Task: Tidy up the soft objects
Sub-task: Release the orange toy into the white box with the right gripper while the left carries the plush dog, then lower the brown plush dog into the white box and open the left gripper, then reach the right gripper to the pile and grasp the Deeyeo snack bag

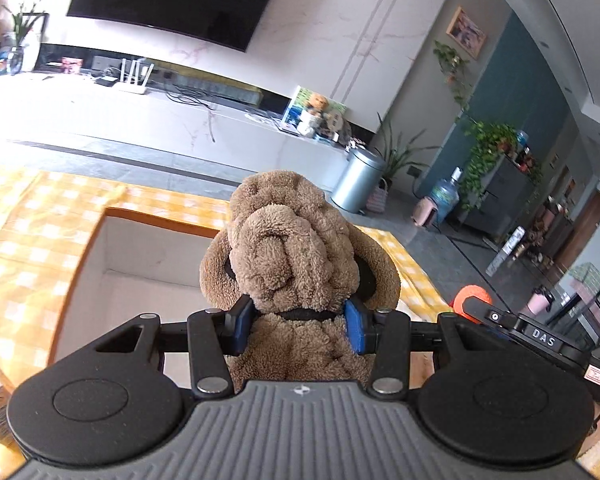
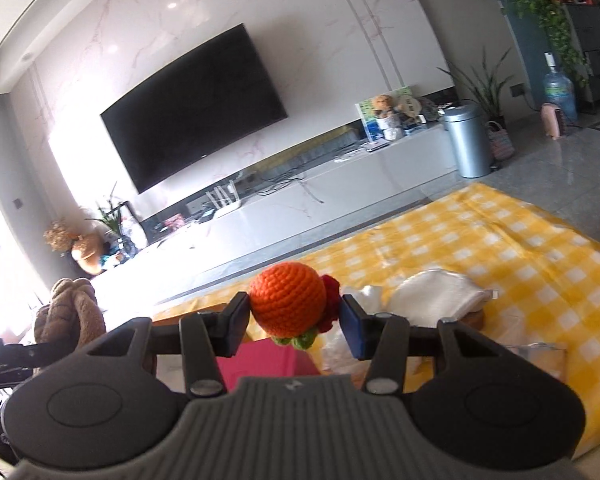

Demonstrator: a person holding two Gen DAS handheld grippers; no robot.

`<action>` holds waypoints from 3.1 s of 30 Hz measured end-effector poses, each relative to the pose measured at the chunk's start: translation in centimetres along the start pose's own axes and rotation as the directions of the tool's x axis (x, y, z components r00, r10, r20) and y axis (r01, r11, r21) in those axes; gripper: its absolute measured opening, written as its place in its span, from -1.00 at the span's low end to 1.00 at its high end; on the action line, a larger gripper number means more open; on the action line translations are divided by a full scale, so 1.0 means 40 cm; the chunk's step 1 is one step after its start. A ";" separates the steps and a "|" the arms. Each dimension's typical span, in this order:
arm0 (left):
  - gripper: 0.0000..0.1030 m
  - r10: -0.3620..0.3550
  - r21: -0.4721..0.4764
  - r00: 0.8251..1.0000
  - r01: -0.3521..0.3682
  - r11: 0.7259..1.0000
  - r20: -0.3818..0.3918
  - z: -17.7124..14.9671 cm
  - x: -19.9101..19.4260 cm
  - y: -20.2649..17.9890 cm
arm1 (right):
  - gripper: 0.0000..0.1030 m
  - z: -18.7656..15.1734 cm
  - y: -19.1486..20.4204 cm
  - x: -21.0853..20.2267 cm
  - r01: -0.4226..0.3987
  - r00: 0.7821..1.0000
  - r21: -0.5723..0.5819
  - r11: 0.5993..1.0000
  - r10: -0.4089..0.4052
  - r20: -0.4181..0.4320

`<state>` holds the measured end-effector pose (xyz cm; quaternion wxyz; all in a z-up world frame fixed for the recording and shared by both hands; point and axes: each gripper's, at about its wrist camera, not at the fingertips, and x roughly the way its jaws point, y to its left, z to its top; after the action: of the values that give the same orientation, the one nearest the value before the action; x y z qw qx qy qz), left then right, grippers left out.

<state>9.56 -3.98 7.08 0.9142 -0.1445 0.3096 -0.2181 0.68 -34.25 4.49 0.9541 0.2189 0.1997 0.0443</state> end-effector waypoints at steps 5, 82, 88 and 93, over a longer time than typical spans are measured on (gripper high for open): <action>0.01 0.022 -0.082 0.998 -0.017 0.996 0.059 0.009 -0.036 0.088 | -0.05 -0.031 0.131 0.050 -0.136 0.988 -0.075 0.988 0.131 -0.078; 0.56 0.299 0.181 0.888 -0.249 0.951 -0.350 -0.193 0.074 0.187 | 0.78 -0.158 0.292 0.225 -0.066 0.935 -0.183 0.981 -0.003 -0.354; 0.70 0.330 0.239 0.895 -0.265 0.934 -0.299 -0.187 0.039 0.158 | 0.78 -0.158 0.293 0.219 -0.067 0.938 -0.186 0.980 -0.002 -0.346; 0.70 0.303 0.165 0.926 -0.270 0.949 -0.226 -0.156 -0.008 0.160 | 0.78 -0.154 0.289 0.213 -0.061 0.943 -0.182 0.981 -0.003 -0.332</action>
<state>7.39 0.88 -0.11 0.8977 -0.0091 0.4244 -0.1180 6.04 -19.92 1.35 0.9227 0.1193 0.3486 0.1133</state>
